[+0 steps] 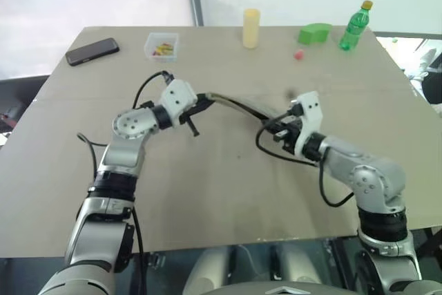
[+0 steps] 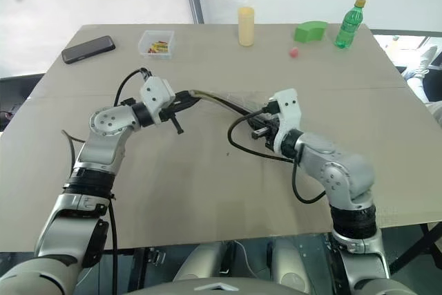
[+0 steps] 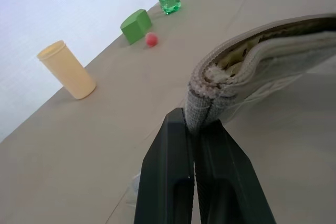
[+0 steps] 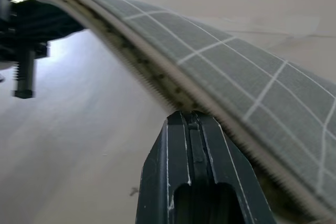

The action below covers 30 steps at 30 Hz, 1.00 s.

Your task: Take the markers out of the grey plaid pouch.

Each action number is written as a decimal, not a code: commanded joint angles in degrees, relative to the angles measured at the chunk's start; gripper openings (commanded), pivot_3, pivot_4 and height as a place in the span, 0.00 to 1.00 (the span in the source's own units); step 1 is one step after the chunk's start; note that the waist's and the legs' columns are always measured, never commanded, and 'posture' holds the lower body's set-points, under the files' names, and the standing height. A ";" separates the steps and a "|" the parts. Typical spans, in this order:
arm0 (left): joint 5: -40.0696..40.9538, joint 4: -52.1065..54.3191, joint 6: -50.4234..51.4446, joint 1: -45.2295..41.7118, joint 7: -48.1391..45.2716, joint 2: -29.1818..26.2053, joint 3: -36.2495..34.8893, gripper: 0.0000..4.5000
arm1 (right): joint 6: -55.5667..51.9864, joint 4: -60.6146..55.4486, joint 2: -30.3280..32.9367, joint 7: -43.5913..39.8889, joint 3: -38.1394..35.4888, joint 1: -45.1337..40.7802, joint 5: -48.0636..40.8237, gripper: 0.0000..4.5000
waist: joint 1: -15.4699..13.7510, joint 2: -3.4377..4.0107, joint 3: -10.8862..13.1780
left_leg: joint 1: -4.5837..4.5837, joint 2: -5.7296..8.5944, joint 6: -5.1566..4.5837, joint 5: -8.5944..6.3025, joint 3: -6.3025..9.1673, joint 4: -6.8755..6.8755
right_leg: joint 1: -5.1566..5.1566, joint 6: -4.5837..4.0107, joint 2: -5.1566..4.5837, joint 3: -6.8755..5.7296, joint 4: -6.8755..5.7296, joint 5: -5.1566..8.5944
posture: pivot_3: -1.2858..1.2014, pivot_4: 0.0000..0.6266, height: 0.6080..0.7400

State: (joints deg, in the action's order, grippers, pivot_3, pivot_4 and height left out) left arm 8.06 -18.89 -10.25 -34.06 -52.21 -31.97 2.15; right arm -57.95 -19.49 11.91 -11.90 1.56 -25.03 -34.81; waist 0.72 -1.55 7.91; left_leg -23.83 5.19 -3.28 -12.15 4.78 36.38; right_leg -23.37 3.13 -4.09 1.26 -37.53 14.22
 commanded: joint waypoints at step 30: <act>3.38 12.07 9.83 4.93 -2.50 4.41 1.64 0.00 | 35.25 35.99 4.63 -0.11 32.71 -16.83 60.37 0.48 | 0.26 0.01 0.01 | 0.04 -0.04 0.11 0.06 -0.03 0.00 | -0.04 -0.01 0.08 -0.13 -0.06 0.00 | 0.52 0.24 1.00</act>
State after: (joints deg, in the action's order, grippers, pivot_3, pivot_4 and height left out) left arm 9.78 -10.40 -0.17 -28.97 -54.73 -27.67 4.25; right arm -23.63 15.08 17.00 -13.43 35.18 -41.03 24.19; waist 0.98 -1.54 7.92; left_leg -23.79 5.16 -3.17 -12.09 4.75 36.37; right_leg -23.41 3.12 -4.01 1.15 -37.59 14.22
